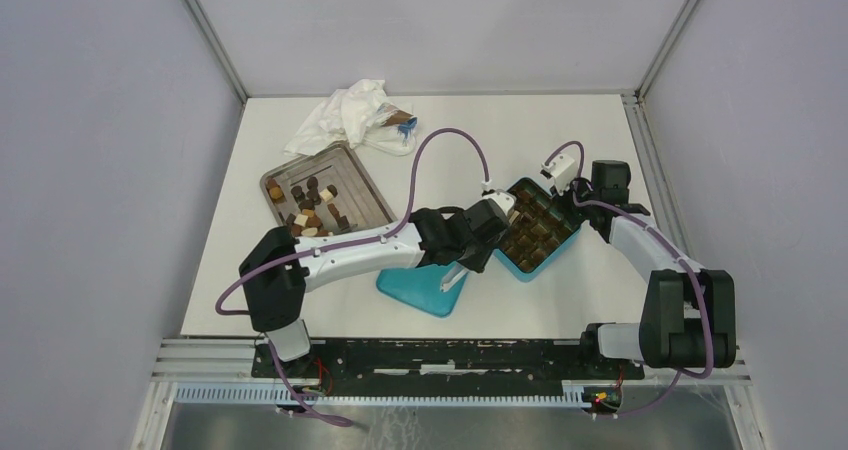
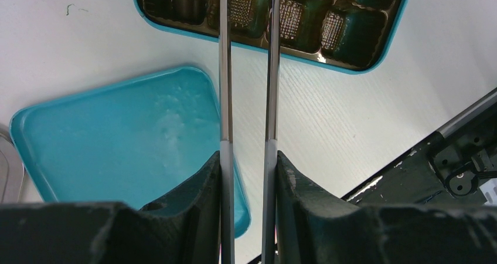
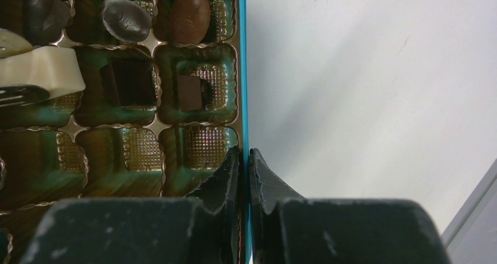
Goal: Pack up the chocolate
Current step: Place the packing box at the center of the board, then place the fake chocolate in the packing box.
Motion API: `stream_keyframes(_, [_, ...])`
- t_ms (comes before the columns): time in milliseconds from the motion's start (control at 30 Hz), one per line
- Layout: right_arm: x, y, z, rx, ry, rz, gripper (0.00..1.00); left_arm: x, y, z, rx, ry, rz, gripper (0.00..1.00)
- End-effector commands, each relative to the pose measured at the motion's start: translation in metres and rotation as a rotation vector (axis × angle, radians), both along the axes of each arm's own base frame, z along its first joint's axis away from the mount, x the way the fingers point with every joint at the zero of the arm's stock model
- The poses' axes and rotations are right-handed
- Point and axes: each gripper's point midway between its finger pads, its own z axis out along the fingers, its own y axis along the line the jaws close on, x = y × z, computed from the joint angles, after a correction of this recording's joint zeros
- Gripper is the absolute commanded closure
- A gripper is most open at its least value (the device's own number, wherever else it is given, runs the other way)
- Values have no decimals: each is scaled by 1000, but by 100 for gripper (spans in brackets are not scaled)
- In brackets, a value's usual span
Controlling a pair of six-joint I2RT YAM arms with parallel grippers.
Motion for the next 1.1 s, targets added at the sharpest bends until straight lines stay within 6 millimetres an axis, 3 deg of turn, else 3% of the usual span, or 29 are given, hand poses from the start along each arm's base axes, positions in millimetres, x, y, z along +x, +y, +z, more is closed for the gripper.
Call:
stream_keyframes(0, [18,-3,20,-14,-62,-12,92,4,-9,23,-37,-50,-7,65])
stream_keyframes(333, [18,-3,19,-13,-55,-11,90,3,-6,19,-9,-51,2,58])
stream_keyframes(600, [18,-3,18,-13,-51,-11,83,5,-7,21,-4,-57,8,55])
stream_keyframes(900, [18,-1,19,-6,-46,-10,68,5,-3,54,-123,-99,37,58])
stream_keyframes(1067, [18,1,27,11,-61,-5,60,10,22,59,-117,-132,91,59])
